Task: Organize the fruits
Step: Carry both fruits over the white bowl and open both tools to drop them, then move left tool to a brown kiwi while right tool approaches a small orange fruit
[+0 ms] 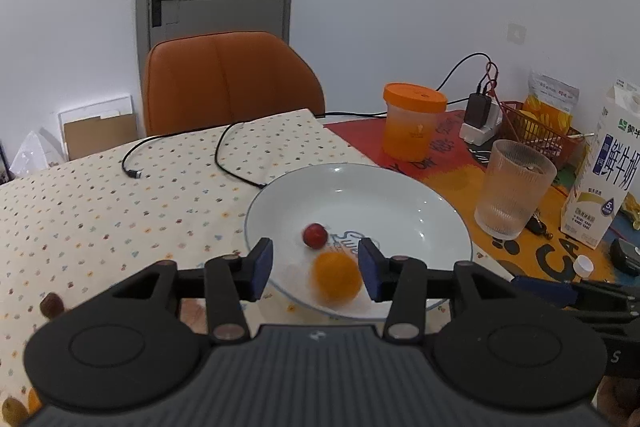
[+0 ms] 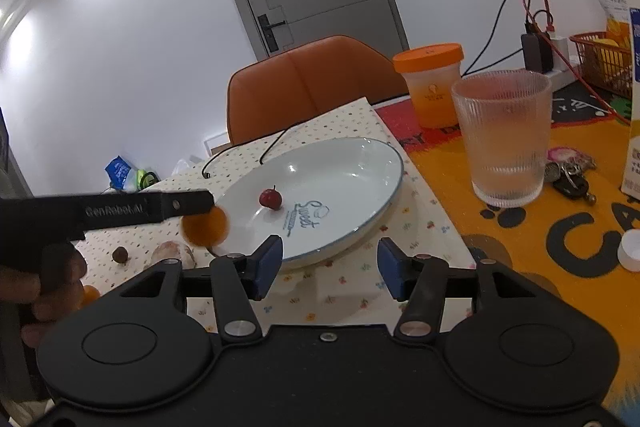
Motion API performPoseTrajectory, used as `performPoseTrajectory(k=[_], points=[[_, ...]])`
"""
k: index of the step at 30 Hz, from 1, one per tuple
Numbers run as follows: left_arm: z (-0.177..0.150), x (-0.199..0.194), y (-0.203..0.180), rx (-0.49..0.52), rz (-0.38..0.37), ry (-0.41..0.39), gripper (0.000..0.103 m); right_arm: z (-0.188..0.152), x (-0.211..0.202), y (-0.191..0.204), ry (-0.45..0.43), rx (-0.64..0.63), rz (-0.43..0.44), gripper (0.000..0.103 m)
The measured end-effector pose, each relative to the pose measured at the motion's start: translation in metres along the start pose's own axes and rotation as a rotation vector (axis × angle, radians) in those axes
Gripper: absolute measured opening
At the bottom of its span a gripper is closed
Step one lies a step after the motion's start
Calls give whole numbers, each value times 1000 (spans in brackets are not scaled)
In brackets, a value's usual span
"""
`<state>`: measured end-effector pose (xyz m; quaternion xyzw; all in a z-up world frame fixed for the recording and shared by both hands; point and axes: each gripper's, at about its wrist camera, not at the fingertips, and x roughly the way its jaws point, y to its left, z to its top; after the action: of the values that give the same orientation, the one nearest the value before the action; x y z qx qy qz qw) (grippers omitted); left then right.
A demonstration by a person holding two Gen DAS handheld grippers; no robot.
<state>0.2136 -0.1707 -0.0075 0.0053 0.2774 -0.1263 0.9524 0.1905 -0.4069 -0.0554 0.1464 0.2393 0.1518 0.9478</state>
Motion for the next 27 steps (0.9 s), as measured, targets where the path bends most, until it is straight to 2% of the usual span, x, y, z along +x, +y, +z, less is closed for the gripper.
performPoseTrajectory(k=[4,6,8,9,11,13,17,27], points=[[-4,-6,8,-8,20,16,47,-3,0,0,9,16,2,54],[-7,-9,13,-13,38,23,51,-4,0,2,7,19,5,59],[-9,-14,17,-19,59,22,61,-4,0,6,5,20,3,69],[-10,-16,20,-25,69,21,64,-4,0,8,2,20,2,71],[-12,-22,26,-39,89,14,78,-5,-1,11,-4,22,5,83],[-15,-27,31,-47,111,8,81,-5,-2,14,-7,32,2,95],[-20,-39,44,-69,139,13,85,-4,-2,19,-9,47,8,103],[-36,-76,77,-118,212,-1,88,-7,0,40,7,76,32,103]])
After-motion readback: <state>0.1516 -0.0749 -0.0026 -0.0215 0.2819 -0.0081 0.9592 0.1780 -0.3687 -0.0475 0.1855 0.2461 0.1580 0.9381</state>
